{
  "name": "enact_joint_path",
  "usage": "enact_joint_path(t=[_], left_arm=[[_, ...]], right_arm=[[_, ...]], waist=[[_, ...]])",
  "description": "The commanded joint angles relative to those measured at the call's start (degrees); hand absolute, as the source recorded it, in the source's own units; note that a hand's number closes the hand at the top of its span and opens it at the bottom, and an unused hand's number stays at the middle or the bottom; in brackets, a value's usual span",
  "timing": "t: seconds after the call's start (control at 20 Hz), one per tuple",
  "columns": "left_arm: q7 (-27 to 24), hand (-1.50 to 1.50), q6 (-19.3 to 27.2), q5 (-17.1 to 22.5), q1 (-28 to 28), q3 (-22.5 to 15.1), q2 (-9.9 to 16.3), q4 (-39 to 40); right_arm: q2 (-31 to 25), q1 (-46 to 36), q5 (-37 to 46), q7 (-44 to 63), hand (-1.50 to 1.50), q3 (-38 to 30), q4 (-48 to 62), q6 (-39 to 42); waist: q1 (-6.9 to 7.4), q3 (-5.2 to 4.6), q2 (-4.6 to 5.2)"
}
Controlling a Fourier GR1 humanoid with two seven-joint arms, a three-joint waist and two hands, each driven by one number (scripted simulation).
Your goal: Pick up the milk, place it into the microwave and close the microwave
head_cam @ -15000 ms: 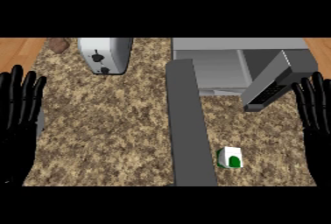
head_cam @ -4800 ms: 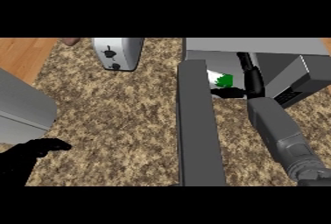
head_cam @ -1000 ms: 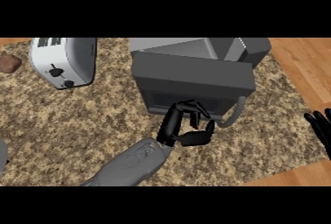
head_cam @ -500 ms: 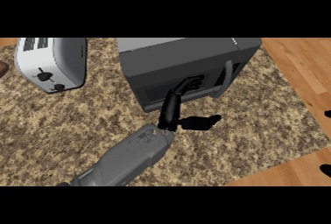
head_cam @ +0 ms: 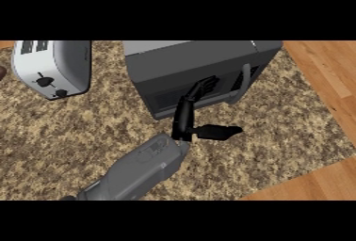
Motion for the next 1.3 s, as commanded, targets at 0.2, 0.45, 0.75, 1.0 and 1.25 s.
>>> enact_joint_path(t=[0.2,0.45,0.75,1.0,1.25], left_arm=[[-1.93,-1.5,1.31,4.05,-4.66,3.56,0.03,4.17],[-3.25,-1.5,1.15,6.0,-4.84,2.66,0.04,3.98],[-4.79,-1.5,0.75,6.7,-4.72,1.27,0.03,3.96],[-5.79,-1.5,0.72,8.34,-5.37,1.55,0.04,4.81],[-7.08,-1.5,0.69,9.43,-5.47,1.36,0.03,5.68]], right_arm=[[-1.49,-3.14,1.27,0.9,1.5,-0.56,0.59,-1.01],[-1.11,-4.79,1.28,0.92,1.5,-0.2,2.39,-1.41],[6.46,-4.72,-9.51,2.34,-1.5,4.08,6.26,2.42],[5.14,-5.57,-13.43,4.47,-1.5,3.58,9.51,5.34],[4.5,-7.13,-16.75,5.3,-1.5,2.81,11.75,7.08]], waist=[[-0.05,-0.02,0.8],[0.06,0.12,1.2],[1.27,0.61,1.78],[0.45,0.34,1.72],[-0.2,0.33,1.67]])
